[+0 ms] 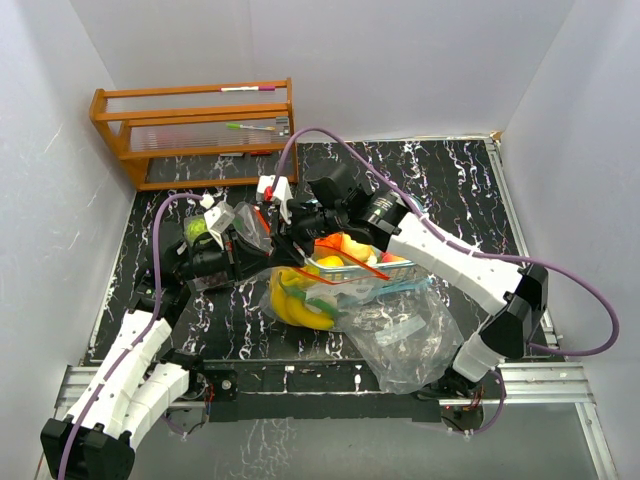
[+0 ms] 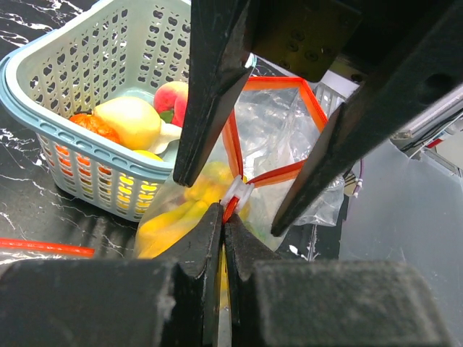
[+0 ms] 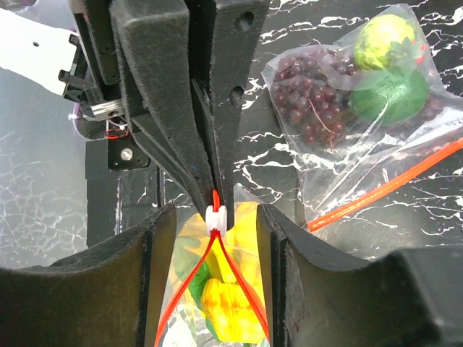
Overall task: Place the food in the zip-top bag and seal the zipper
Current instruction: Zip the zipper food storage bag at the center of the board.
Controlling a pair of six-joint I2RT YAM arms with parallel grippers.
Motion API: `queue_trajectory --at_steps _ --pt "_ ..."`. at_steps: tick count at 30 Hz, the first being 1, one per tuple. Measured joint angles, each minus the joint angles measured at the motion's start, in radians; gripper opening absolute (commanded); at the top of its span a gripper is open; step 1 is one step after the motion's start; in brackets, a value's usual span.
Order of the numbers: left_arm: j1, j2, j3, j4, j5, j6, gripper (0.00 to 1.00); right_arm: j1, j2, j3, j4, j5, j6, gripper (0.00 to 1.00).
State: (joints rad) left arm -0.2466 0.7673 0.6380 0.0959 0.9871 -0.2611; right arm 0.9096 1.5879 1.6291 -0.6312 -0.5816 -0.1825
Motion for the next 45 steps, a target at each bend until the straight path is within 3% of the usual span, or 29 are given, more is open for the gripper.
queue_trajectory --at_steps 3,14,18,45 --pt "-0.002 0.000 0.000 0.000 0.000 0.000 0.00 0.000 0.012 0.000 0.000 0.005 -0.003 0.27" --pt "-0.005 0.000 0.003 -0.019 -0.010 0.008 0.00 0.000 0.029 0.000 -0.001 0.000 -0.002 0.21" --pt "-0.005 0.000 0.003 -0.020 -0.011 0.008 0.00 0.000 0.029 0.000 -0.002 0.002 -0.002 0.08" --pt "-0.018 0.006 0.061 -0.087 -0.031 0.055 0.00 -0.003 -0.134 -0.138 -0.023 0.116 0.005 0.08"
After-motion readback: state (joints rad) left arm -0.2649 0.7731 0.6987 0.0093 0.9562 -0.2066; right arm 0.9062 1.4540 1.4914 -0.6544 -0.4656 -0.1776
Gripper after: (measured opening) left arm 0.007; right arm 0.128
